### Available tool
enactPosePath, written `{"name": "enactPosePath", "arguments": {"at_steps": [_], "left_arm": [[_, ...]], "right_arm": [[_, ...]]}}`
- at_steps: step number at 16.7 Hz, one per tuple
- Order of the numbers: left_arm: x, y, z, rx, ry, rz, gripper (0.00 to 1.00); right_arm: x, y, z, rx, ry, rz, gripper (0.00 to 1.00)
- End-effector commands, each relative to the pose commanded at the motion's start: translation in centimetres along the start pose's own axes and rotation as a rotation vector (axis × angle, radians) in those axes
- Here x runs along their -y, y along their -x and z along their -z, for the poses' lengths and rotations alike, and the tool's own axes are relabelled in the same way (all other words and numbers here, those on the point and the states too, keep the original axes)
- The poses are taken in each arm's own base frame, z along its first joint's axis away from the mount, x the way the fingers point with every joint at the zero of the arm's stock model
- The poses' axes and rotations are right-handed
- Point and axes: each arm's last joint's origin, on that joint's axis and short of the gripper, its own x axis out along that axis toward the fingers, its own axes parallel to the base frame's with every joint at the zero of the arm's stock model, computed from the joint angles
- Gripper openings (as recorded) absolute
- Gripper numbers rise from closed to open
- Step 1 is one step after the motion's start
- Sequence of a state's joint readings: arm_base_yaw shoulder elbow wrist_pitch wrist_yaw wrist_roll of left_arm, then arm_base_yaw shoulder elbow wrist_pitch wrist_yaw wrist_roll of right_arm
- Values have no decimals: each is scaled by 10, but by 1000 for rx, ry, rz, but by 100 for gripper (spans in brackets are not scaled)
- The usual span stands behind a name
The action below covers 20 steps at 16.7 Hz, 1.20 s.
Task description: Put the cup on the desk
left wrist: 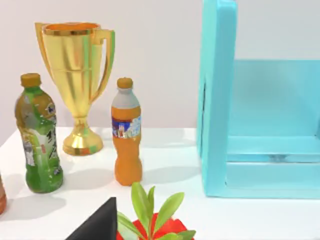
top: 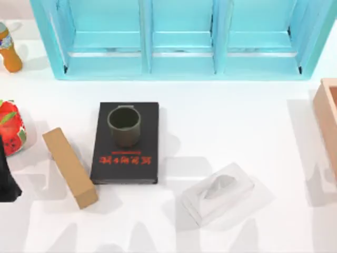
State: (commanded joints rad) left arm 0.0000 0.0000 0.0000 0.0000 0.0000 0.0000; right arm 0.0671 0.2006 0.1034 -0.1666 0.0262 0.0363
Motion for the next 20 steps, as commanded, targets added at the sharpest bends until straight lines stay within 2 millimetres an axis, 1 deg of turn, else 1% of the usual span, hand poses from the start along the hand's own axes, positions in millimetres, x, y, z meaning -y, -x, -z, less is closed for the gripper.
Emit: {"name": "enactPosePath", "arguments": {"at_steps": [2,4,7,10,12,15,17,20], "left_arm": [[0,0,0,0,0,0,100],[0,0,0,0,0,0,100],[0,0,0,0,0,0,100],[0,0,0,0,0,0,100],[0,0,0,0,0,0,100],[0,0,0,0,0,0,100],[0,0,0,0,0,0,100],[0,0,0,0,0,0,100]], "right_arm": [[-5,-4,-9,-159,-10,-14,100],[-12,-11,-23,-325,-15,-24,100],[-30,-30,-57,-554,-12,-26,100],[-60,-62,-99,-732,0,-17,100],[-89,-89,-127,-818,9,-8,100],[-143,-130,-160,-904,19,8,100],[-184,-155,-175,-938,20,16,100],[-245,-183,-182,-967,15,25,100]]}}
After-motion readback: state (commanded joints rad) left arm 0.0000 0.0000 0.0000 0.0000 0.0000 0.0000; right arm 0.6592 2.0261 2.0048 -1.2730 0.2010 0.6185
